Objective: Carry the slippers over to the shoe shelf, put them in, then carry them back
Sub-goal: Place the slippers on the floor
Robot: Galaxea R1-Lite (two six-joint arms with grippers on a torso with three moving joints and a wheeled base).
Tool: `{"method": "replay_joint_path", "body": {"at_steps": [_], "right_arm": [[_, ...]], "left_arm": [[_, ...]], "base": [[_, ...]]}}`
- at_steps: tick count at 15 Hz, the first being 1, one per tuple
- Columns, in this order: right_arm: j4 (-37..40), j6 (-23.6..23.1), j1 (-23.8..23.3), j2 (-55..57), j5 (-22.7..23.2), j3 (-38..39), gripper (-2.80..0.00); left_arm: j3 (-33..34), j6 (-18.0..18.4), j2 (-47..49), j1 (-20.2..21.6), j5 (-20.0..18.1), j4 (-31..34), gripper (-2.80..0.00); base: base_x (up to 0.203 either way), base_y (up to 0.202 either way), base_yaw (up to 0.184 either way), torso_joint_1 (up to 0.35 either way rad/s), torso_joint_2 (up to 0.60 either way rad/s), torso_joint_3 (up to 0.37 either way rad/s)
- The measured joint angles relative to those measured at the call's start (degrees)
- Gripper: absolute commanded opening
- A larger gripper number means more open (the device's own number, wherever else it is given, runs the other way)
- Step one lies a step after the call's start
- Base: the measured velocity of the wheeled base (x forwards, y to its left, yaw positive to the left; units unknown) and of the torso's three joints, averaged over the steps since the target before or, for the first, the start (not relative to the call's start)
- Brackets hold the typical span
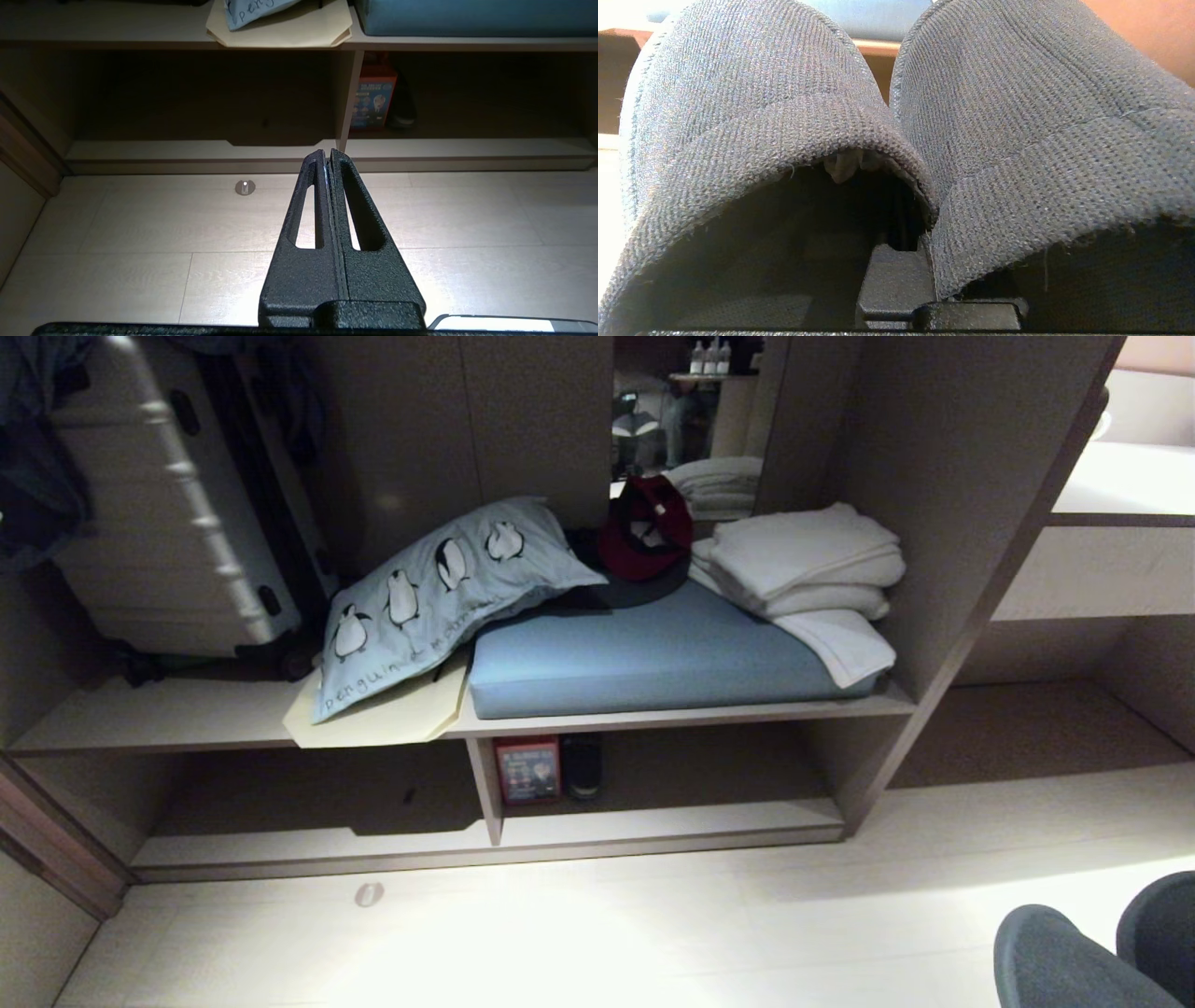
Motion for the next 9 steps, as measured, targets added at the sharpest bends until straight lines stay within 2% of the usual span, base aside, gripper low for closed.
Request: {"method": "replay_joint_path", "body": {"at_steps": [9], "right_arm": [[0.0,0.0,0.0,0.0,0.0,0.0,-2.8]], "left_arm": [[0.0,0.0,0.0,0.0,0.0,0.0,-2.8]], "base": [[0.0,0.0,0.0,0.002,0.0,0.202]]}}
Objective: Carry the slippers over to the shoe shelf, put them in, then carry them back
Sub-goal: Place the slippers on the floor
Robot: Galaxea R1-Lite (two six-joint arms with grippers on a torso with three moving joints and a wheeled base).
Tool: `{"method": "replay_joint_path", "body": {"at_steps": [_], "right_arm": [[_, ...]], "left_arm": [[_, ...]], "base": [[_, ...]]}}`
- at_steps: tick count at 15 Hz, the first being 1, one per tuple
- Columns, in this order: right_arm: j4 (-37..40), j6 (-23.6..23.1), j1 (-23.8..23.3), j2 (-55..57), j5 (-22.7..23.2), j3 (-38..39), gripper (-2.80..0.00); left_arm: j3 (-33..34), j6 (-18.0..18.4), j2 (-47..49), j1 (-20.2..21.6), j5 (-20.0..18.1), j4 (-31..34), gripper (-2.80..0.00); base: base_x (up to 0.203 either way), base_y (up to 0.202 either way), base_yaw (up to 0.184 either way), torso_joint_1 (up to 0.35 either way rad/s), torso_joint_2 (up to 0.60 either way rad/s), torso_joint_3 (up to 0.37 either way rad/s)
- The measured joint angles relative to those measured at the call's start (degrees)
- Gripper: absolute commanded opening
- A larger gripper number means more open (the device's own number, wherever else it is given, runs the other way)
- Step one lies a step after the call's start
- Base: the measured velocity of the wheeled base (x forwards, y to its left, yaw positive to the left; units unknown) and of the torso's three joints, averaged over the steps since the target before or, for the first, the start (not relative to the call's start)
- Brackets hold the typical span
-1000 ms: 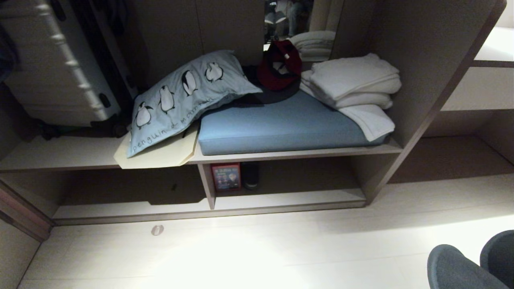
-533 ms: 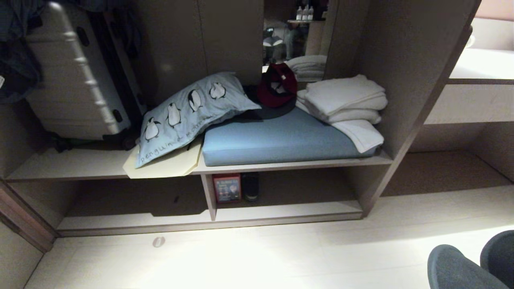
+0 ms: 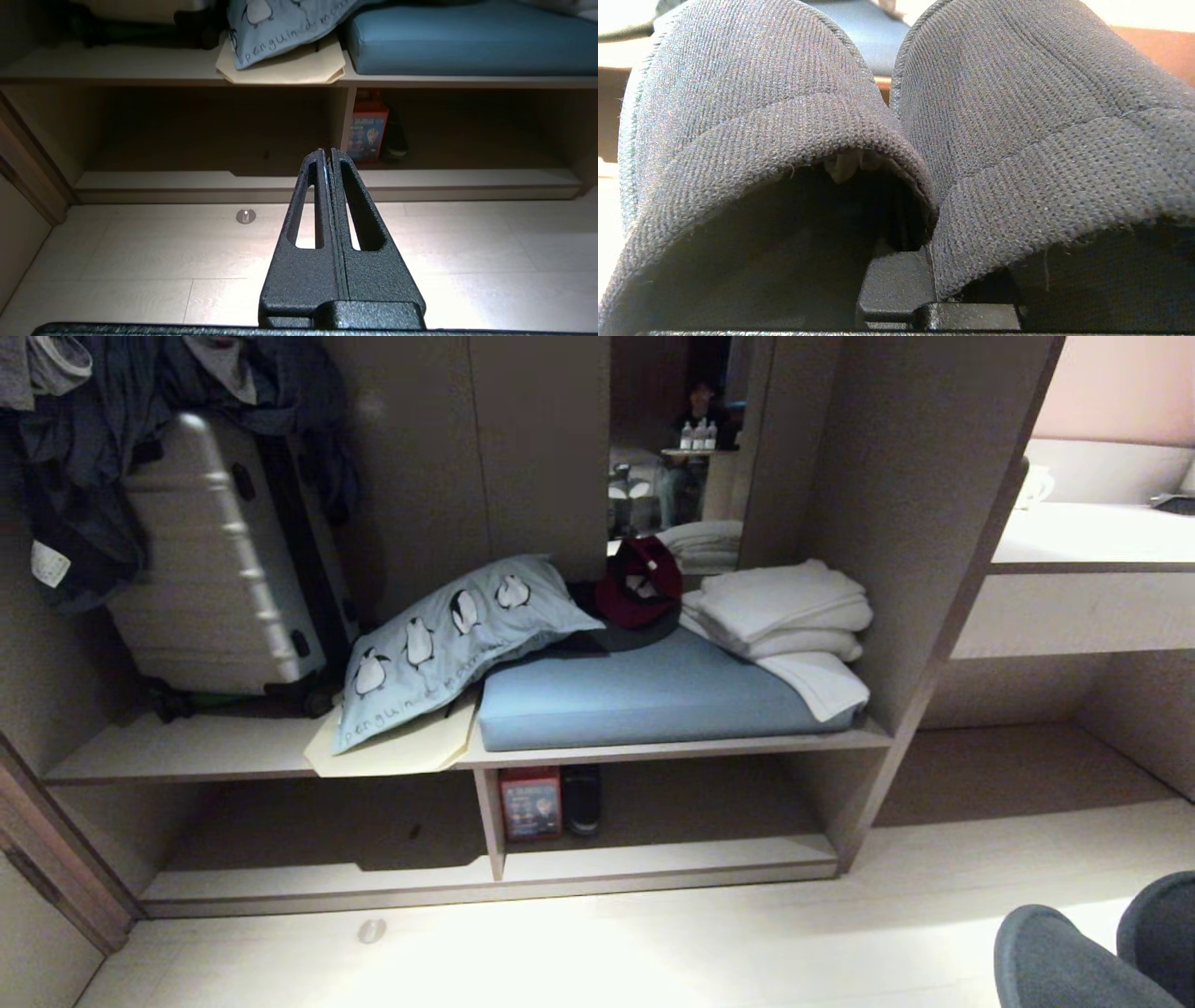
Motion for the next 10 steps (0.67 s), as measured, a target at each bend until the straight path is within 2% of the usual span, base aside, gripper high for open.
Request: {"method": "replay_joint_path", "body": {"at_steps": [6,10], "right_arm": [[0.0,0.0,0.0,0.0,0.0,0.0,-2.8],[0.0,0.0,0.0,0.0,0.0,0.0,-2.8]], "left_arm": [[0.0,0.0,0.0,0.0,0.0,0.0,-2.8],[0.0,0.0,0.0,0.0,0.0,0.0,-2.8]], "base": [[0.0,0.0,0.0,0.004,0.0,0.198],[0.0,0.0,0.0,0.005,-0.03,0.018]]}}
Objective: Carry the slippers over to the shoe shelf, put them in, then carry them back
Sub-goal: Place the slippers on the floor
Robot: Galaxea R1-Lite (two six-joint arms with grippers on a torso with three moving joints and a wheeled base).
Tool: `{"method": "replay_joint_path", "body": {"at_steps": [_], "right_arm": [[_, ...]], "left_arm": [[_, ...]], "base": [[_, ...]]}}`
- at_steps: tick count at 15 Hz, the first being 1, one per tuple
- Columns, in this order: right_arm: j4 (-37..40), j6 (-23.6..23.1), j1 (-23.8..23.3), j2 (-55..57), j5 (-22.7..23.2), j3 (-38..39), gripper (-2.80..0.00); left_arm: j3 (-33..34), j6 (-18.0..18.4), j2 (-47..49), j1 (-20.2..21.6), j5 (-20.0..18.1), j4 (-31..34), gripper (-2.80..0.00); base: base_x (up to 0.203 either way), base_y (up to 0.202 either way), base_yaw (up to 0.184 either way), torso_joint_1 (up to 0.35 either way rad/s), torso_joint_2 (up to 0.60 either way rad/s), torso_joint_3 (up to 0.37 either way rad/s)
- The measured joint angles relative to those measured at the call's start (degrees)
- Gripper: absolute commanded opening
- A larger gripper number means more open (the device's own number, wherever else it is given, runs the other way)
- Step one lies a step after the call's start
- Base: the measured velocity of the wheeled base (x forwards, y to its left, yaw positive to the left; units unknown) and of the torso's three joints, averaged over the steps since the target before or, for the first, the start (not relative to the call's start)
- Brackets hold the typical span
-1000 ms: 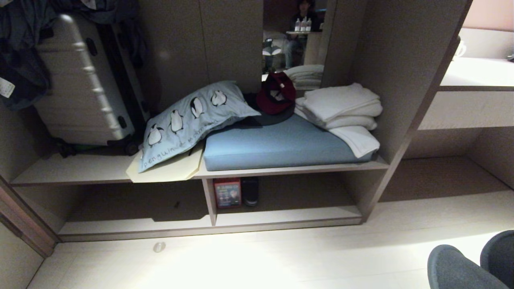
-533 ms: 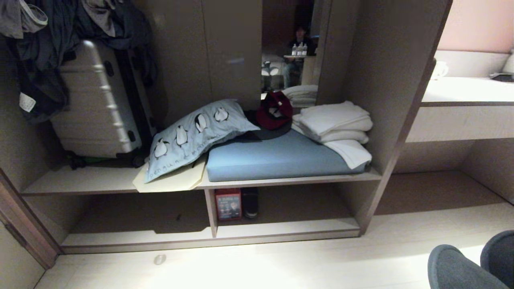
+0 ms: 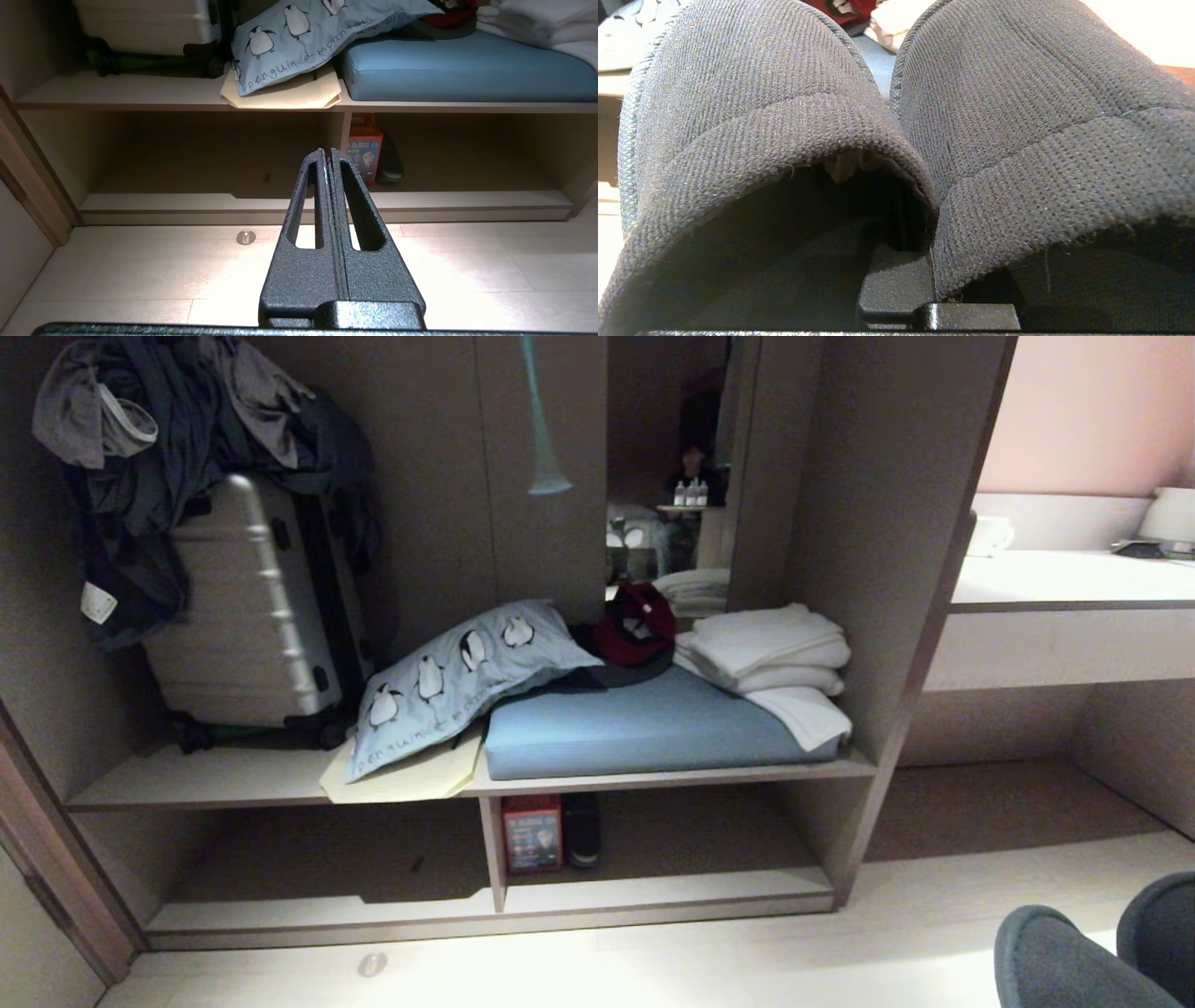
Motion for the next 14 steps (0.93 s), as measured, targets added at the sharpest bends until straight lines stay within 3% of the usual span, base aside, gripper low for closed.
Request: {"method": "replay_joint_path", "body": {"at_steps": [14], "right_arm": [[0.0,0.0,0.0,0.0,0.0,0.0,-2.8]], "left_arm": [[0.0,0.1,0.0,0.0,0.0,0.0,-2.8]], "base": [[0.0,0.0,0.0,0.001,0.01,0.012]]}}
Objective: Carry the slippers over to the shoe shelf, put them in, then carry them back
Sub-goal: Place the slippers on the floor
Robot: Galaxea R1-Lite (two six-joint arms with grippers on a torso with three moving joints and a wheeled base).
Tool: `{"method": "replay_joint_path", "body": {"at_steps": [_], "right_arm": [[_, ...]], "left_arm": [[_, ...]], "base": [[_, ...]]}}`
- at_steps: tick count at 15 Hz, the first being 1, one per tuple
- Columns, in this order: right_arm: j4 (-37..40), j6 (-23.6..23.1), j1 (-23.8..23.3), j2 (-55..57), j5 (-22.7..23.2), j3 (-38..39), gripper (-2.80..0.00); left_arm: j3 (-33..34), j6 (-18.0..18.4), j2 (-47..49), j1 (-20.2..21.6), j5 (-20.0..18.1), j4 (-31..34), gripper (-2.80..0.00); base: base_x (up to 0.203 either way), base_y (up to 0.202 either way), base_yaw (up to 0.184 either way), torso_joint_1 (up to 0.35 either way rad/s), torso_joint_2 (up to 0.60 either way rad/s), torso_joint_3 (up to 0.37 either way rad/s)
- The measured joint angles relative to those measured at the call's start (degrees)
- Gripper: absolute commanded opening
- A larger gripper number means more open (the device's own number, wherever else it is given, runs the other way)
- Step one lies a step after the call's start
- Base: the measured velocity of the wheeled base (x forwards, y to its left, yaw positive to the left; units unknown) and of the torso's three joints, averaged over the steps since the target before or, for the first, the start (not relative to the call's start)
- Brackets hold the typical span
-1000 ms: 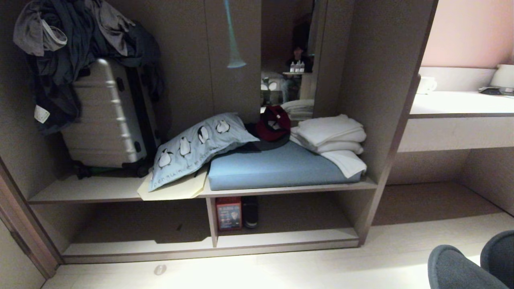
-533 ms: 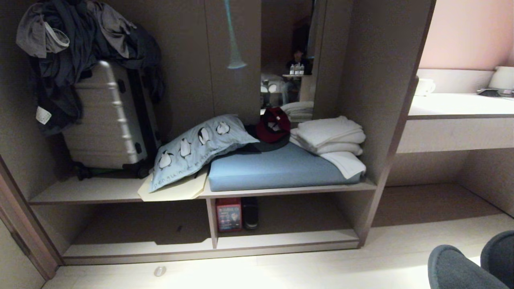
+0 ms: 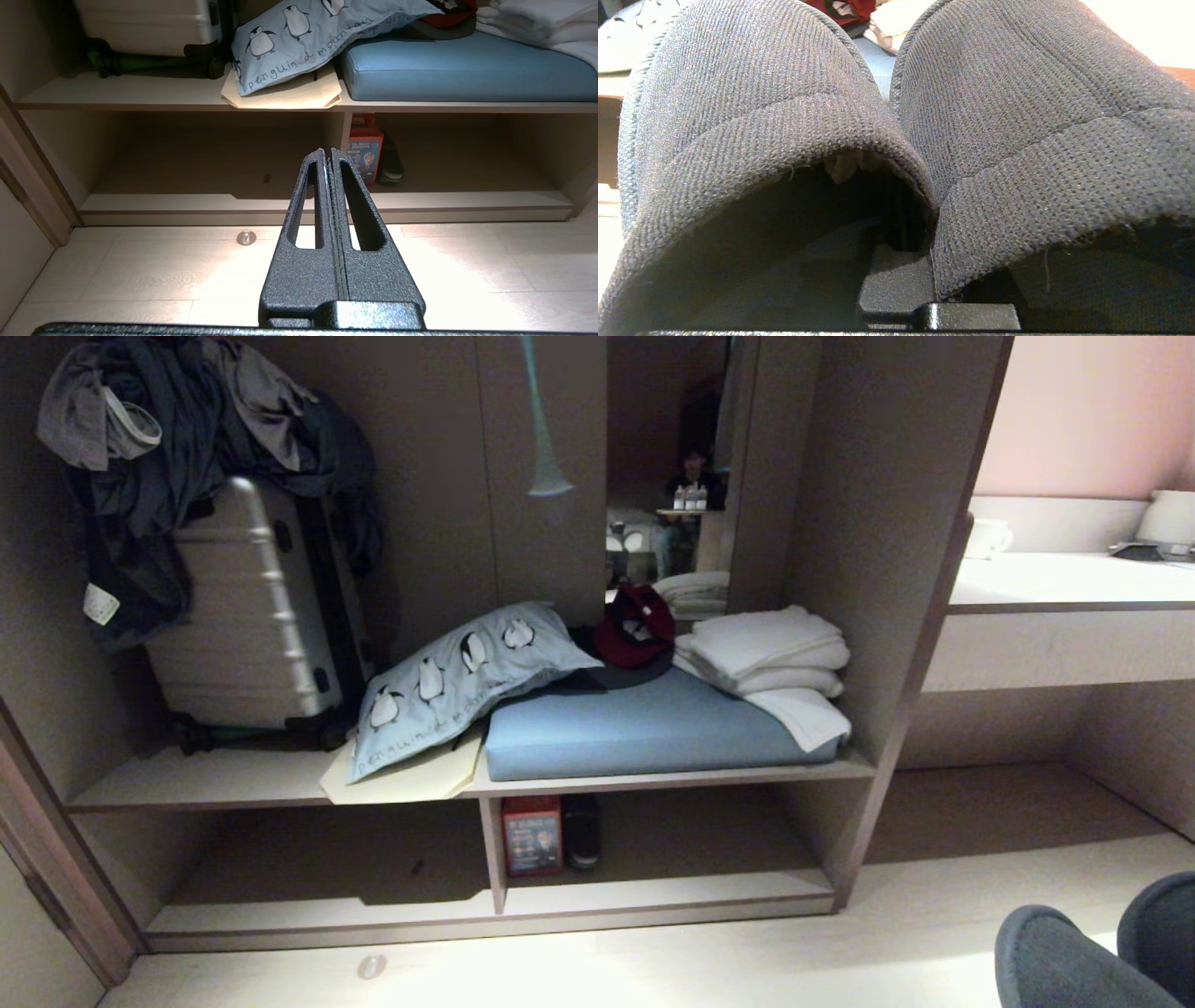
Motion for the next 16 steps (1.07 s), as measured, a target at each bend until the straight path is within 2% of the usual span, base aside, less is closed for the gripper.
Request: {"method": "replay_joint_path", "body": {"at_steps": [4,16], "right_arm": [[0.0,0.0,0.0,0.0,0.0,0.0,-2.8],[0.0,0.0,0.0,0.0,0.0,0.0,-2.8]], "left_arm": [[0.0,-0.1,0.0,0.0,0.0,0.0,-2.8],[0.0,-0.1,0.0,0.0,0.0,0.0,-2.8]], "base": [[0.005,-0.075,0.008,0.001,0.0,0.0],[0.0,-0.196,0.002,0.001,0.0,0.001]]}}
